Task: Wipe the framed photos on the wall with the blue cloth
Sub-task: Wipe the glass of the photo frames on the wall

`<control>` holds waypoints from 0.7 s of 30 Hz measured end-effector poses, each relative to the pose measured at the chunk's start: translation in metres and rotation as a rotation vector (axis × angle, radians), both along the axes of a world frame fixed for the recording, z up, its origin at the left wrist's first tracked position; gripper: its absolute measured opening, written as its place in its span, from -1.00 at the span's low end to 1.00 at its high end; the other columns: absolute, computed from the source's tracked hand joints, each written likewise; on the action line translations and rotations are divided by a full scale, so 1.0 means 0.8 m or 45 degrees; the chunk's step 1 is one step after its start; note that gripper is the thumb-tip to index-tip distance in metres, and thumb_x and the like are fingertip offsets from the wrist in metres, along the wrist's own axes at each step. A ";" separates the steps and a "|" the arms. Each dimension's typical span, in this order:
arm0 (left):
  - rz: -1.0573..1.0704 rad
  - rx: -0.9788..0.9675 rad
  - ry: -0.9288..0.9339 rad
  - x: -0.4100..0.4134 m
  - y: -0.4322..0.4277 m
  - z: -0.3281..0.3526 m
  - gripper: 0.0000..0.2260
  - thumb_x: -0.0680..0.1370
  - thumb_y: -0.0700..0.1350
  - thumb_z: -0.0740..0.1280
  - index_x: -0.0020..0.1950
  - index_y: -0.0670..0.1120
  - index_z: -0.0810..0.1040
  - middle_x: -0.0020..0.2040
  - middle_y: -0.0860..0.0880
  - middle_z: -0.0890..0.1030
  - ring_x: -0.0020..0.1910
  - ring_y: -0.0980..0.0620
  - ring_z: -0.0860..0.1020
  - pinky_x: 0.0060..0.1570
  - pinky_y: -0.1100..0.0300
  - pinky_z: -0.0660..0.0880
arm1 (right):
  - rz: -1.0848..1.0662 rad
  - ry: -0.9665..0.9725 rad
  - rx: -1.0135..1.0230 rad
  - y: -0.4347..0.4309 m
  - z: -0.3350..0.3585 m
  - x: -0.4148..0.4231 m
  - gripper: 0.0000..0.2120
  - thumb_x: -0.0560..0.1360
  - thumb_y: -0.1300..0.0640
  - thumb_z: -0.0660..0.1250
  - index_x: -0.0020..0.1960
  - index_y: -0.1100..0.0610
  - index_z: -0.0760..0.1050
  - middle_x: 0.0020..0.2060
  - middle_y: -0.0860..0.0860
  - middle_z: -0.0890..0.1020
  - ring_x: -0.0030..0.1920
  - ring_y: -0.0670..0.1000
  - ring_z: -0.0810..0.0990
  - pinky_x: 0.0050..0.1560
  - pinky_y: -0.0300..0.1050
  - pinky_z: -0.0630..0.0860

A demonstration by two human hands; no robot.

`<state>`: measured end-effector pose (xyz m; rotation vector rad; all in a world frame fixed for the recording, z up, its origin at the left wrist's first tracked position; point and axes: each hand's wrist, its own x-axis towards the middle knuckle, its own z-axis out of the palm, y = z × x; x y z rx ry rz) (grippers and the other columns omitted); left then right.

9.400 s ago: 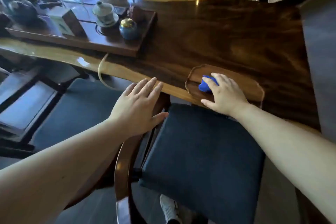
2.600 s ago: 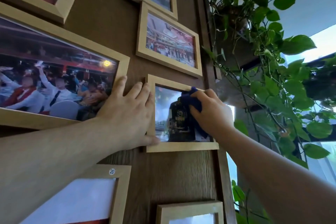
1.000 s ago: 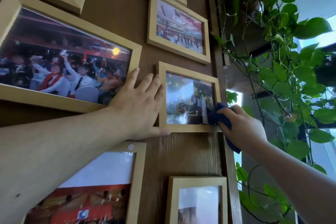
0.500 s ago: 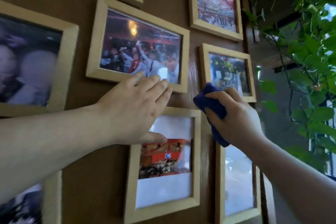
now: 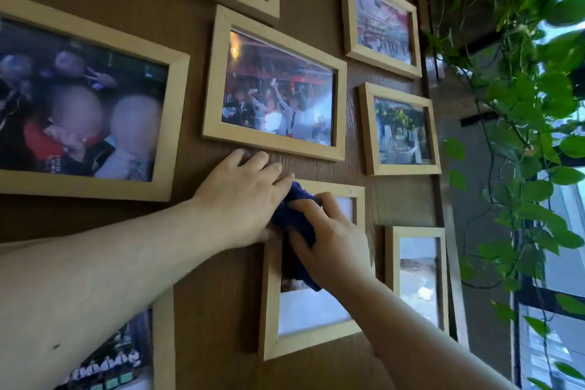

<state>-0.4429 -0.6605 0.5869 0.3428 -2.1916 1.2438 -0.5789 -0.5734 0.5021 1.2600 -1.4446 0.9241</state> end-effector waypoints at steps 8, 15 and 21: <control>-0.074 0.023 0.042 -0.006 -0.011 -0.005 -0.10 0.32 0.46 0.23 0.49 -0.05 0.16 0.44 -0.10 0.35 0.42 -0.17 0.22 0.39 -0.17 0.14 | -0.299 -0.223 -0.033 0.032 -0.018 -0.074 -0.74 0.44 -0.02 0.32 0.12 -0.04 0.46 -0.03 -0.01 0.49 -0.32 0.10 0.53 -0.48 -0.15 0.38; -0.101 0.040 0.055 -0.005 -0.011 -0.008 -0.12 0.36 0.39 0.28 0.50 -0.07 0.11 0.47 -0.11 0.29 0.45 -0.16 0.16 0.42 -0.18 0.08 | -0.119 -0.162 0.025 0.016 -0.022 -0.040 -0.69 0.47 -0.07 0.25 0.19 -0.06 0.39 0.03 -0.04 0.50 -0.28 0.02 0.54 -0.40 -0.06 0.52; -0.081 0.039 0.050 -0.005 -0.008 -0.007 -0.12 0.38 0.39 0.27 0.51 -0.07 0.07 0.49 -0.12 0.25 0.47 -0.17 0.13 0.44 -0.20 0.08 | -0.115 -0.080 0.078 0.018 -0.039 -0.034 -0.68 0.46 -0.01 0.32 0.20 -0.02 0.45 0.07 0.01 0.52 -0.26 0.07 0.56 -0.42 -0.01 0.54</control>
